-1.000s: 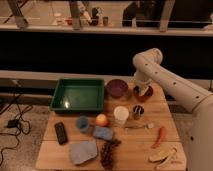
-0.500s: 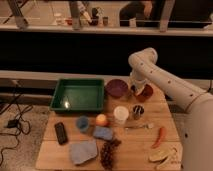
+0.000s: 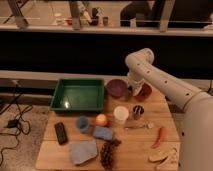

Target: Wipe red bowl with brush

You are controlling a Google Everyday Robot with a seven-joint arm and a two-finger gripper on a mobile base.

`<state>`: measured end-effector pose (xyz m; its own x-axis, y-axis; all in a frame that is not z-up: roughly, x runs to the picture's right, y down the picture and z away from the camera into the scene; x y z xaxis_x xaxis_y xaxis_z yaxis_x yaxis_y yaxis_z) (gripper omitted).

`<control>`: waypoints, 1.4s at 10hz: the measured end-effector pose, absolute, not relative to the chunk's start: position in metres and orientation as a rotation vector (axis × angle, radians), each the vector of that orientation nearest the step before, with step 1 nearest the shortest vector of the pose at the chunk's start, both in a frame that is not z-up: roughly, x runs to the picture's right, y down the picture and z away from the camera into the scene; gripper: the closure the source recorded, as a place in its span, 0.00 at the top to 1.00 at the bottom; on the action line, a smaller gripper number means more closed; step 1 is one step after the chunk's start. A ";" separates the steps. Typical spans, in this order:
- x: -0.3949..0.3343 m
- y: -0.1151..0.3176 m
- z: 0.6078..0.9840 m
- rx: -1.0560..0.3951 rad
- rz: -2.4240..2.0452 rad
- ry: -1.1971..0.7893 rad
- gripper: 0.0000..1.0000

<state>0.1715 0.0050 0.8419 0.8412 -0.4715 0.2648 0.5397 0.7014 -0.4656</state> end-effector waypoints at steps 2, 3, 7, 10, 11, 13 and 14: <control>0.169 0.006 0.835 -0.560 -0.568 -0.124 0.00; 0.168 0.007 0.832 -0.560 -0.569 -0.122 0.00; 0.165 0.012 0.815 -0.563 -0.572 -0.111 0.00; 0.167 0.017 0.807 -0.567 -0.568 -0.110 0.00; 0.168 0.018 0.805 -0.567 -0.566 -0.109 0.00; 0.173 0.019 0.802 -0.565 -0.559 -0.104 0.00; 0.175 0.020 0.801 -0.565 -0.555 -0.101 0.00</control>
<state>0.1748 0.0197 0.8011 0.8489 -0.4711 0.2395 0.5253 0.7027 -0.4799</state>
